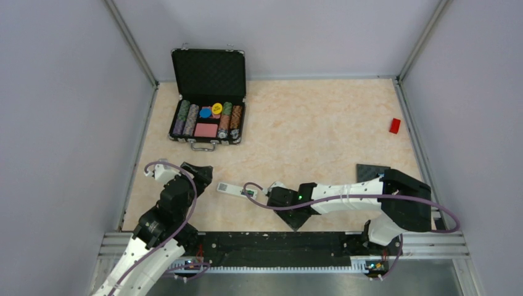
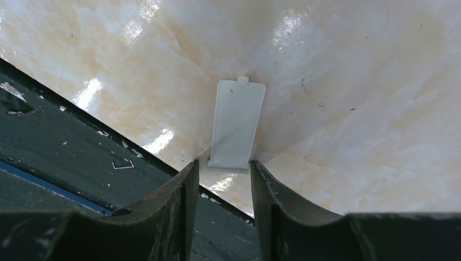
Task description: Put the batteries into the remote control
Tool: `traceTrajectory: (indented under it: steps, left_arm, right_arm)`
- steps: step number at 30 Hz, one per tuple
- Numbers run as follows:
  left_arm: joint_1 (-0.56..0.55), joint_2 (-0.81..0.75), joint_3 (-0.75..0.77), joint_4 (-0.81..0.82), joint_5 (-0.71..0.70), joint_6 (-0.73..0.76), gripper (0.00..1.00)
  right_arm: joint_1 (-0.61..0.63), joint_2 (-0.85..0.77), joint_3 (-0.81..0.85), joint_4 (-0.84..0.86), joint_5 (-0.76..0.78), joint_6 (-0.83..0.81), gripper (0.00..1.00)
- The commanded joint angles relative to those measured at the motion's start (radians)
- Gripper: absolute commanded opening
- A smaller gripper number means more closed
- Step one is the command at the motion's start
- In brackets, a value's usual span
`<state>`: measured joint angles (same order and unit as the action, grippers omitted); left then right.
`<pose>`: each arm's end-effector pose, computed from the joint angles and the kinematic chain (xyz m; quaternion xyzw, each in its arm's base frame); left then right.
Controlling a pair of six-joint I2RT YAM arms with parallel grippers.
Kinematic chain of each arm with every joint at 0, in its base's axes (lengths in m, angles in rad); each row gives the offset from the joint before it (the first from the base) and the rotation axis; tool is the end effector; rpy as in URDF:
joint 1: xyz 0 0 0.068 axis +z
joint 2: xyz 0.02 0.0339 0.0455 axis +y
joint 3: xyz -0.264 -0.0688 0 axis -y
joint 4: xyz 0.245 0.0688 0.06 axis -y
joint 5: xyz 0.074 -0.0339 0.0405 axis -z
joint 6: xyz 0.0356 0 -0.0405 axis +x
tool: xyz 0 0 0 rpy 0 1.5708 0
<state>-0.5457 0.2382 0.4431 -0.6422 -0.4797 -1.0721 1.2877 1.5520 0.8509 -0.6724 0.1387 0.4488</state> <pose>0.0827 -0.0310 0.2397 -0.3364 0.7581 -0.2390 0.5050 0.0780 0.2506 0.1581 -0.3981 0.9095 0.0304 0.1161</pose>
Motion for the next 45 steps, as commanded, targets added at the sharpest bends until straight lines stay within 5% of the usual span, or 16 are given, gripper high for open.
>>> traceTrajectory:
  steps: [1, 8, 17, 26, 45]
  left_arm:
    - [0.003, 0.006, 0.001, 0.039, -0.001, -0.002, 0.76]
    - [0.004, 0.004, -0.029, 0.052, 0.062, -0.021, 0.76]
    - [0.003, 0.013, -0.139, 0.260, 0.356, 0.008, 0.77]
    - [0.003, 0.184, -0.190, 0.447, 0.670, 0.040, 0.79]
    - [0.004, 0.551, -0.192, 0.804, 0.984, 0.021, 0.79]
  right_arm:
    - [0.013, 0.020, -0.003, 0.006, 0.013, 0.041, 0.40]
    - [0.013, 0.003, -0.032, 0.009, 0.029, 0.106, 0.39]
    - [0.013, -0.006, -0.064, 0.041, 0.063, 0.152, 0.28]
    - [0.012, -0.090, -0.056, 0.052, 0.171, 0.169, 0.28]
    - [0.009, -0.298, -0.114, 0.221, 0.180, 0.064, 0.29]
